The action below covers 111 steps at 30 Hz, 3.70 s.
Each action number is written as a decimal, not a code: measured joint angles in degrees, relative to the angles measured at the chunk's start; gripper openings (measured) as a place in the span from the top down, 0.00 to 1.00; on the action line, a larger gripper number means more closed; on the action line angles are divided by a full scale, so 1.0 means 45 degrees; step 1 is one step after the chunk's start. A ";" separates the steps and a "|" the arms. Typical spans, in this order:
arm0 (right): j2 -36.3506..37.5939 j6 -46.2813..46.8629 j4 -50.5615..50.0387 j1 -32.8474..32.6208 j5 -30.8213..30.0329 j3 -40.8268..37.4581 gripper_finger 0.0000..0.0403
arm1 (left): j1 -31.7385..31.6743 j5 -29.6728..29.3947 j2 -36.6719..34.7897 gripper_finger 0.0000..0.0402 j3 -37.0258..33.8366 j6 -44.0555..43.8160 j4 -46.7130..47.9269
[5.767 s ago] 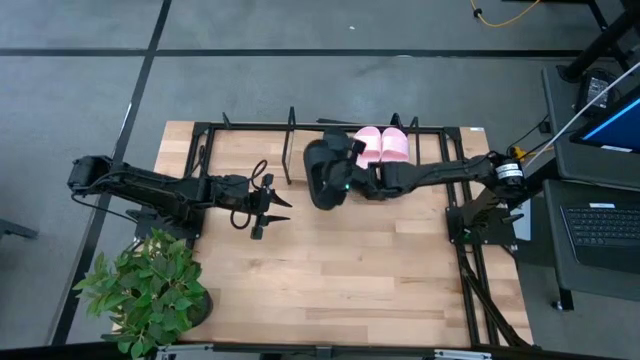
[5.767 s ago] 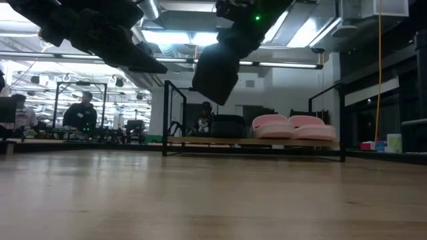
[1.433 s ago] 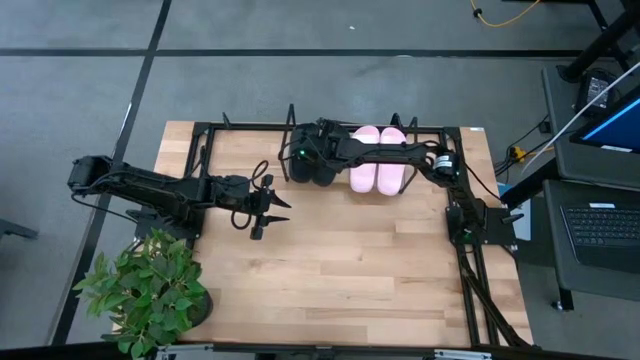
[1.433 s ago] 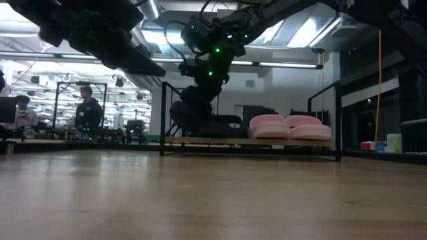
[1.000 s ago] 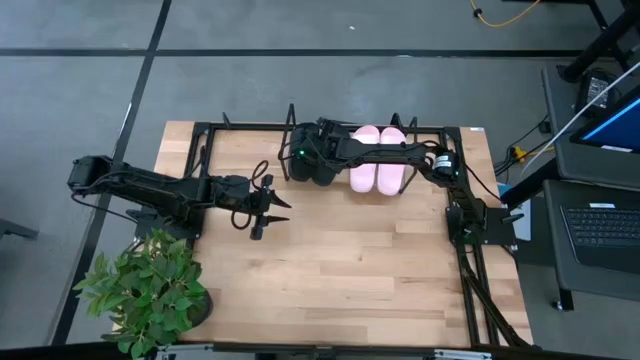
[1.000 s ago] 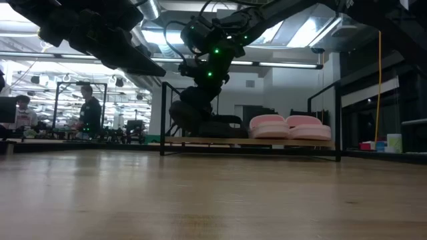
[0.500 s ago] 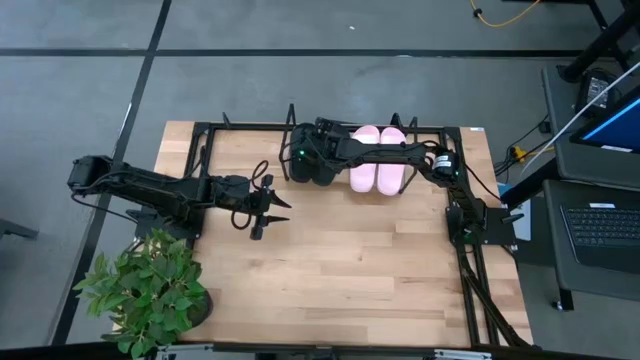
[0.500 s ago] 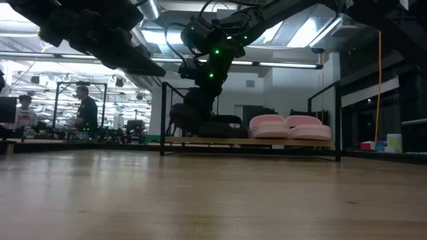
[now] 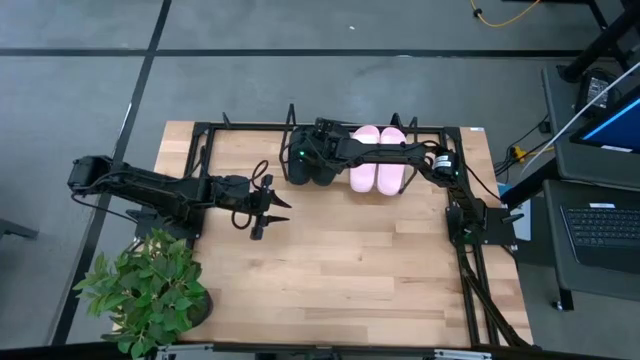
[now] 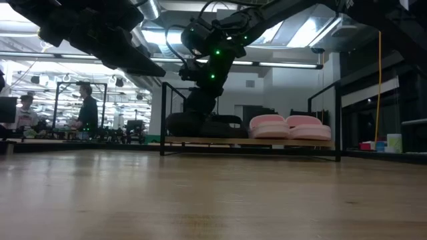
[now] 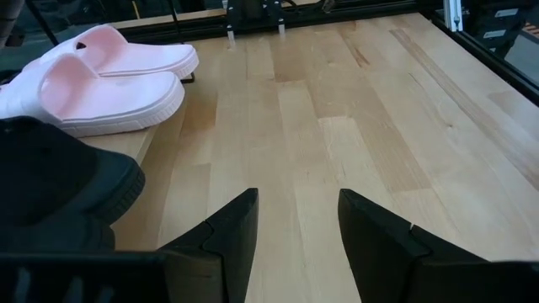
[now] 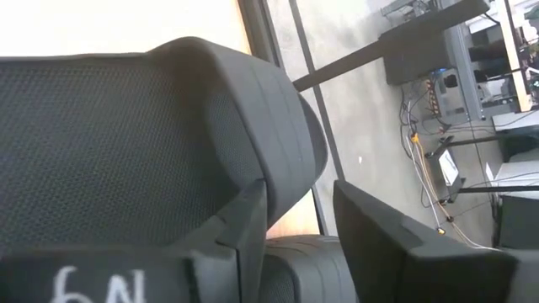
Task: Pick and place slides into the shelf
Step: Put the black slide on the shelf, then return to Home Position
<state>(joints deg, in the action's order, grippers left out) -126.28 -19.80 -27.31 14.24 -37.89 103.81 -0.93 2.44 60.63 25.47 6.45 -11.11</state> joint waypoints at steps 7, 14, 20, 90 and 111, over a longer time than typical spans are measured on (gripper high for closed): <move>0.0000 0.0002 -0.0006 0.0000 0.0000 0.0000 0.65 | 0.0000 0.0000 -0.0002 0.61 0.0000 -0.0016 0.0000; 0.0000 -0.0400 -0.0170 0.0000 0.0005 0.0000 0.62 | 0.0000 0.0000 0.0001 0.61 0.0000 -0.0013 0.0001; 0.0000 -0.0425 -0.0158 0.0000 0.0000 0.0000 0.48 | 0.0000 0.0000 0.0003 0.61 0.0000 -0.0012 0.0003; 0.5373 0.8419 -0.0757 -0.7281 0.0710 -0.4857 1.00 | 0.0631 -0.0335 -0.1818 0.99 0.0005 0.0367 -0.0099; 1.5436 0.4001 0.5261 -0.7465 0.2689 -1.3546 0.97 | -0.3815 0.2710 -0.5282 1.00 -0.0146 -0.0151 0.0582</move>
<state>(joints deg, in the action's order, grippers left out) -56.81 -1.80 -3.64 -19.35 -25.79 42.85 -18.10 14.63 36.86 24.82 5.76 -8.49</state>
